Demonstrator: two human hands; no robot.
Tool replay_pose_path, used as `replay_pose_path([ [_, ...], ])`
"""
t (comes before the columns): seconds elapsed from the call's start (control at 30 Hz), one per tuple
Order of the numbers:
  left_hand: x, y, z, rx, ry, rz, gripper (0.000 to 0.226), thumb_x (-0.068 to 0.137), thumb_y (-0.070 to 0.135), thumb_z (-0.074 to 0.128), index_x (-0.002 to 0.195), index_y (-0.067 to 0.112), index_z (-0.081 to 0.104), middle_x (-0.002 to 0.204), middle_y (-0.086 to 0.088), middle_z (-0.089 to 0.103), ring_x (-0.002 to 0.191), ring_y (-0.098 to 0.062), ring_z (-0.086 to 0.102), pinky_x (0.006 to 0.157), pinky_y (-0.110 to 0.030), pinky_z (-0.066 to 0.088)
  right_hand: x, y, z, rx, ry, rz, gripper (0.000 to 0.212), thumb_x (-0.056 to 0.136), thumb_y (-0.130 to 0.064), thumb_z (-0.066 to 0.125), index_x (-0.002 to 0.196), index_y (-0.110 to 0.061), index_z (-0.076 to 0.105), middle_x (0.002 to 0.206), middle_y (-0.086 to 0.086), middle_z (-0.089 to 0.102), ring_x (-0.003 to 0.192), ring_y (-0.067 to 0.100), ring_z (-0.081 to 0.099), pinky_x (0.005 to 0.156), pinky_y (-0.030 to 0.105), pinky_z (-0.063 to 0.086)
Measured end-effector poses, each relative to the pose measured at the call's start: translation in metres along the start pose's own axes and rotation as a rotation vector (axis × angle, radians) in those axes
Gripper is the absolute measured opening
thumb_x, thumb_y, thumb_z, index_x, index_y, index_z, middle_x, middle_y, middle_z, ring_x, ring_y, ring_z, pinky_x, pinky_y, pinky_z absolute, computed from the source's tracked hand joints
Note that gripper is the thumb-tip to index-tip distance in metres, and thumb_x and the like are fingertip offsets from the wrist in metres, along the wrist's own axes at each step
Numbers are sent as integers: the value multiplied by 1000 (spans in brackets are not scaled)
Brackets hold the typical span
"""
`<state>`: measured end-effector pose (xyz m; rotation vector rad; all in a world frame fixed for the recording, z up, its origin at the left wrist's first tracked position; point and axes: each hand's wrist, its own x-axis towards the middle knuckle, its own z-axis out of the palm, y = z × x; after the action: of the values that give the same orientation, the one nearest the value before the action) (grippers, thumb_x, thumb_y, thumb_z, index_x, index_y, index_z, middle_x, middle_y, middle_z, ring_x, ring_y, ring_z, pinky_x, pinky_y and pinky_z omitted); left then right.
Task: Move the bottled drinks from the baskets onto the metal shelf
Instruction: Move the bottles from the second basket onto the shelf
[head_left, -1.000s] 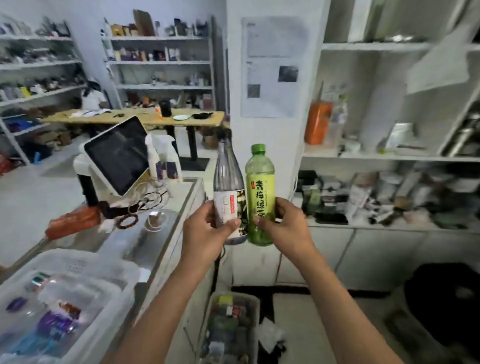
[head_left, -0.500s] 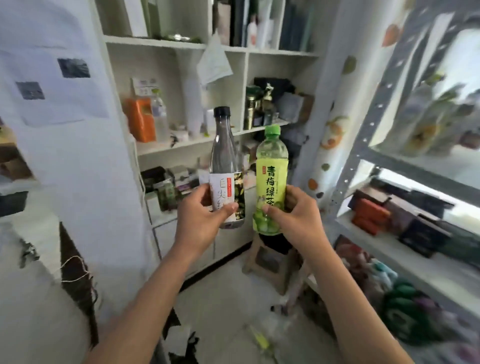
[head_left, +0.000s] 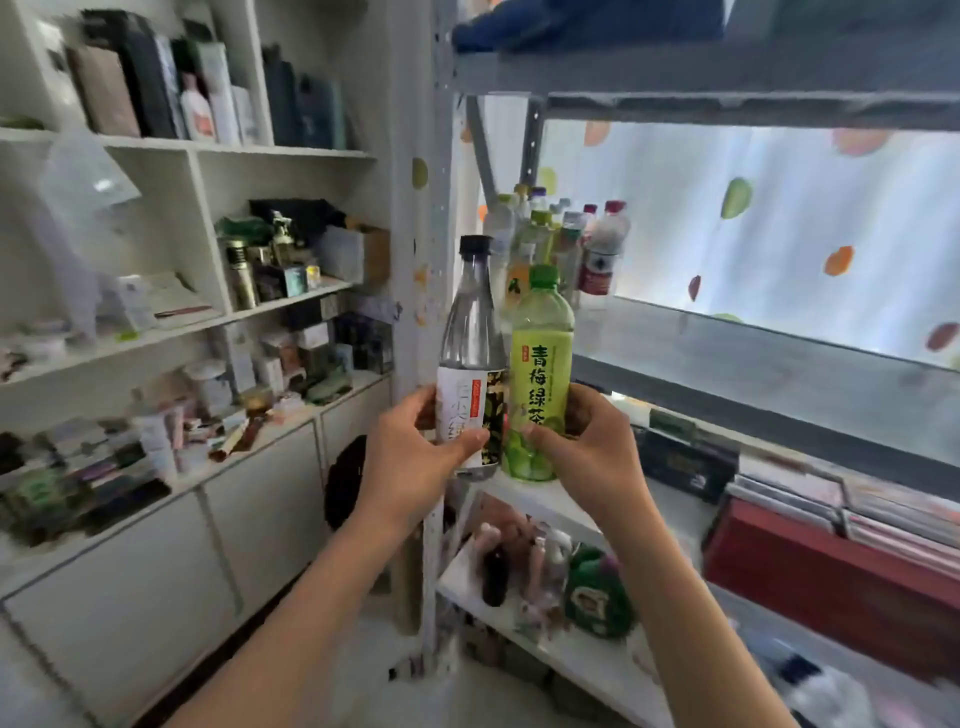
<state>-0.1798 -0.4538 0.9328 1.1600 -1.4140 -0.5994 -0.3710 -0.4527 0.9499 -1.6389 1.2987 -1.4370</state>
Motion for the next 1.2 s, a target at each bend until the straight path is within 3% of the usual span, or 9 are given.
replay_pose_path([
  [0.07,5,4,35,-27,-17,-22,60,68,32,88,122,25,64,101,18,71,93,4,66,81,-21,57,11,11,-29,-35,27,-14,39,77,-17,85,112,-20,67,98,-9,76,88,3,72,81,33,61],
  [0.2,19,9,82,-69,-57,-1,46,69,27,88,109,37,66,94,22,71,86,7,67,71,-12,55,31,32,-66,-102,71,-26,41,76,-21,85,112,-25,66,97,-14,74,89,-1,70,78,28,60],
  [0.37,58,1,116,-64,-102,14,51,70,27,86,117,26,66,101,15,70,88,6,65,72,-13,54,65,53,-80,-151,138,-28,38,76,-25,86,102,-38,62,92,-22,72,88,-5,68,71,17,57],
  [0.5,93,-12,133,-105,-132,15,47,71,28,85,115,29,66,102,15,71,90,3,66,75,-15,56,92,66,-78,-197,212,-16,45,76,-26,86,116,-24,64,103,-14,72,95,2,68,82,31,60],
  [0.63,125,-30,147,-130,-149,9,47,72,36,84,114,36,63,104,20,69,94,3,66,70,-14,55,125,70,-72,-232,259,-29,49,75,-27,86,118,-25,63,105,-16,70,97,0,67,83,28,59],
  [0.77,154,-36,158,-177,-153,18,46,74,34,83,116,33,64,106,19,69,99,0,65,79,-25,58,150,74,-72,-220,293,-20,49,75,-25,87,116,-28,61,100,-22,69,93,-8,66,77,22,59],
  [0.93,187,-34,176,-216,-110,52,40,73,33,83,104,46,62,101,27,68,97,7,62,71,-9,53,181,84,-79,-212,296,-33,50,76,-21,86,119,-24,61,101,-16,69,95,1,68,77,28,61],
  [1.07,216,-38,198,-209,-67,38,47,72,30,85,112,34,62,106,18,68,101,1,63,77,-18,57,211,96,-91,-198,274,-53,54,76,-21,86,123,-19,60,106,-13,69,98,4,67,78,26,60],
  [1.2,240,-41,220,-154,-27,33,52,69,25,87,114,27,61,104,15,67,96,2,64,75,-14,55,238,111,-111,-160,248,-65,52,76,-20,86,121,-21,61,108,-11,71,99,5,68,79,31,62],
])
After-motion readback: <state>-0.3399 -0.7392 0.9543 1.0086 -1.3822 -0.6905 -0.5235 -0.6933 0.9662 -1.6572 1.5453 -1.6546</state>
